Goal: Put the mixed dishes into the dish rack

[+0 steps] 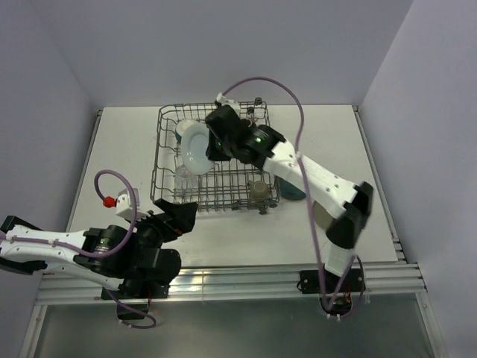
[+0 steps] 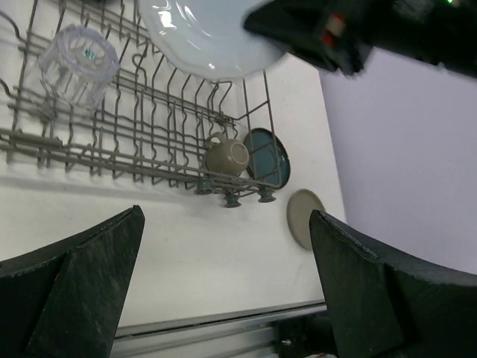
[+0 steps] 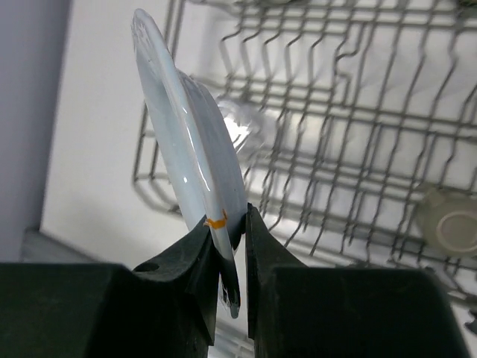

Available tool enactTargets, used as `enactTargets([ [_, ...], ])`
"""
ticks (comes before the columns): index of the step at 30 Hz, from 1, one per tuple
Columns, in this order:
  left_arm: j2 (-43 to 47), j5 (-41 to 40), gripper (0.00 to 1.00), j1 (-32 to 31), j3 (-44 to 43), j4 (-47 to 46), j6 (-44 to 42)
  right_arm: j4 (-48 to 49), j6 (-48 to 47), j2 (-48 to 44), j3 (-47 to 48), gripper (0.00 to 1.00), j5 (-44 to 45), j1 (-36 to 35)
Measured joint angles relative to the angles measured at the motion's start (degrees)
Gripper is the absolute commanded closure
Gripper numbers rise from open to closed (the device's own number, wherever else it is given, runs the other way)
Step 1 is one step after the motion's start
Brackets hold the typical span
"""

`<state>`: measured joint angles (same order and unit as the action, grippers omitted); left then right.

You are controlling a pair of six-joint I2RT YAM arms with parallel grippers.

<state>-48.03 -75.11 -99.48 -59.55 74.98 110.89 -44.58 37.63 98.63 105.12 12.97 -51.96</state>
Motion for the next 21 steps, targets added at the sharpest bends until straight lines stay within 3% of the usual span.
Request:
enactTargets([
  [6,-1.5,-1.0,0.01,2.4,-1.6,-11.8,-24.1,-11.8,-1.5,22.0,27.2,1.00,6.2,3.5],
  [8,-1.1,-1.0,0.01,2.6,-1.5,-17.1,-32.5,-13.4,-2.0,26.5,32.0,1.00,7.0,4.5],
  [15,9.0,-0.3,0.01,2.8,5.7,-34.3,-52.3,-16.7,-3.3,29.2,30.8,1.00,9.7,6.8],
  [21,11.8,-0.2,0.01,2.8,7.3,-39.2,-57.2,-16.5,-4.0,29.9,31.0,1.00,12.9,6.7],
])
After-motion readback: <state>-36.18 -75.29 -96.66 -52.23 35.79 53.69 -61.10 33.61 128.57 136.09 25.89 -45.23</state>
